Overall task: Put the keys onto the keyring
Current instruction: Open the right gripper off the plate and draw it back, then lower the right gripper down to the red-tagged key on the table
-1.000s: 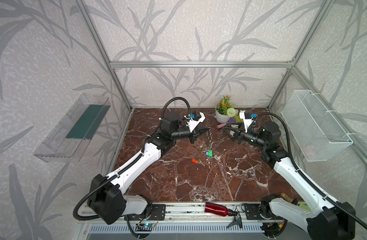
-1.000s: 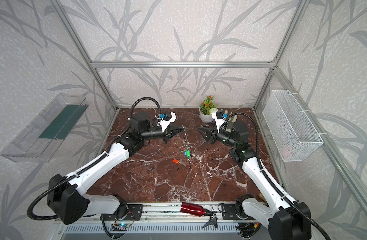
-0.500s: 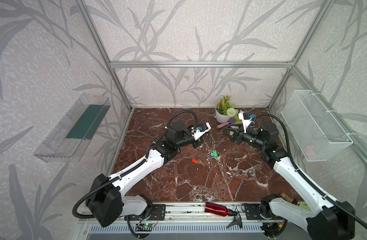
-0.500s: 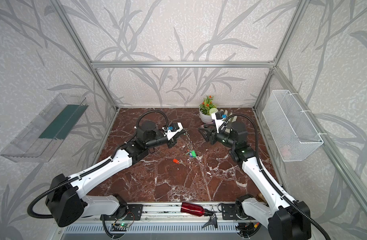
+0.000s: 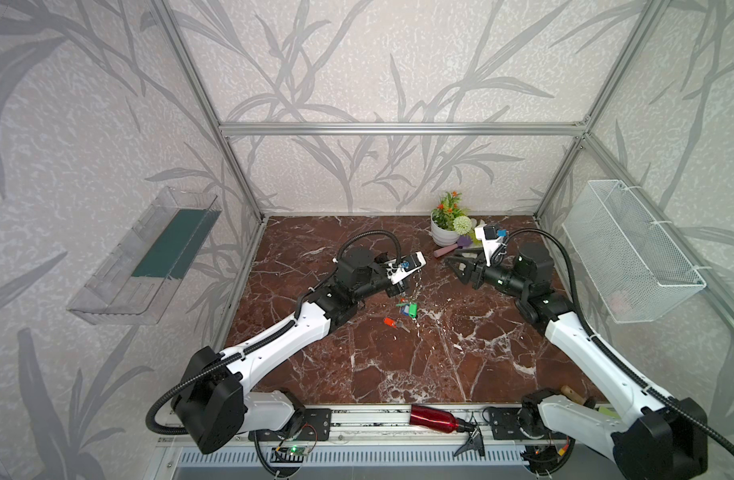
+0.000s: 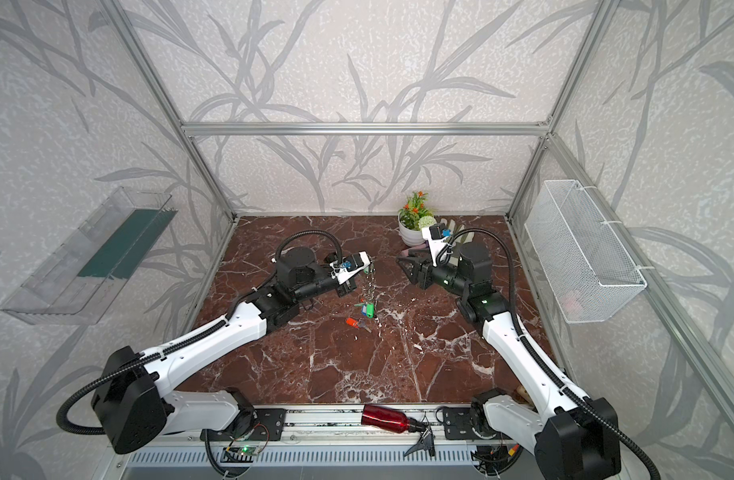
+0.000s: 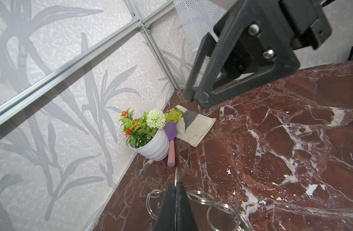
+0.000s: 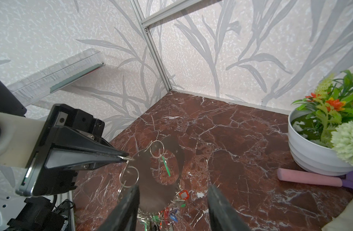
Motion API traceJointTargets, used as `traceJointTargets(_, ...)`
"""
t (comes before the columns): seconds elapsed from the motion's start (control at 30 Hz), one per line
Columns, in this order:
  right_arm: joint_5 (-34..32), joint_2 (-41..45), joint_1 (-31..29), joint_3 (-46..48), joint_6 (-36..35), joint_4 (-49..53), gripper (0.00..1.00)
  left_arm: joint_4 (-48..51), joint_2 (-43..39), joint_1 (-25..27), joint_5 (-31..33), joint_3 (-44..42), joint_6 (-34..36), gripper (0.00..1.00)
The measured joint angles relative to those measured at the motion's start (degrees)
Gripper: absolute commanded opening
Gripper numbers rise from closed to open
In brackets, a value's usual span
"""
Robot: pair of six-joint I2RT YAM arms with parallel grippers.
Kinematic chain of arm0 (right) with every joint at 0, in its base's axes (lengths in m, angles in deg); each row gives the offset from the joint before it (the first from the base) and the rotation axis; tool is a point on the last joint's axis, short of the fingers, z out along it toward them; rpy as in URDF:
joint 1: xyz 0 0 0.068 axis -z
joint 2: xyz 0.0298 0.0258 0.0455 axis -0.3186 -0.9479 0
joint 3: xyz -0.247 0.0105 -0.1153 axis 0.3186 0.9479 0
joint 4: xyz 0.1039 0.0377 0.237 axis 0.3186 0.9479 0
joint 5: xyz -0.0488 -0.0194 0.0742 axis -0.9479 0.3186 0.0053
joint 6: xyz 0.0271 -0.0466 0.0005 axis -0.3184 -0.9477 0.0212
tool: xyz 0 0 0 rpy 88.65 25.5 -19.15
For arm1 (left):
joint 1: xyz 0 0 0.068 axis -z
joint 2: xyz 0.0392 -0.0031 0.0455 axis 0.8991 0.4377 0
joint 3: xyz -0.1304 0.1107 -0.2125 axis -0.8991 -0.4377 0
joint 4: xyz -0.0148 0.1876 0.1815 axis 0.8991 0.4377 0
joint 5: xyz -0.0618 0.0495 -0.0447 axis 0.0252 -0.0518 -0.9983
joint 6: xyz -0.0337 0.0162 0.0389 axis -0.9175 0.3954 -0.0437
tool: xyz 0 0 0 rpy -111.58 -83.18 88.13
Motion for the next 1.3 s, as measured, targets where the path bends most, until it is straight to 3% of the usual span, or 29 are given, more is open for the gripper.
traceJointTargets(0.23,-5.42,0.59,-1.51,0.02,-2.12,6.38,0.56,-0.50,-3.50,-4.42,4.96,0.07,-10.95,0.00)
traceJointTargets(0.37,-9.77,1.14,-5.03,0.28,-2.51,10.40,0.55,2.19,-8.00,-5.97,11.17,1.16,-15.02,0.00)
traceJointTargets(0.63,-27.69,0.37,-19.85,3.39,3.02,14.10,0.54,10.25,-15.17,-6.93,26.82,0.63,-20.59,0.00)
traceJointTargets(0.8,-40.04,-5.44,-30.34,3.78,13.09,14.45,0.55,17.03,-20.22,-8.24,35.95,-4.07,-23.28,0.00)
traceJointTargets(1.0,-49.44,-16.63,-39.30,1.79,22.99,16.65,0.57,23.43,-30.25,-8.57,38.10,-12.17,-26.38,0.00)
traceJointTargets(1.3,-54.69,-26.38,-44.06,-3.98,36.15,18.82,0.57,31.01,-42.75,-8.57,36.63,-17.99,-31.08,0.00)
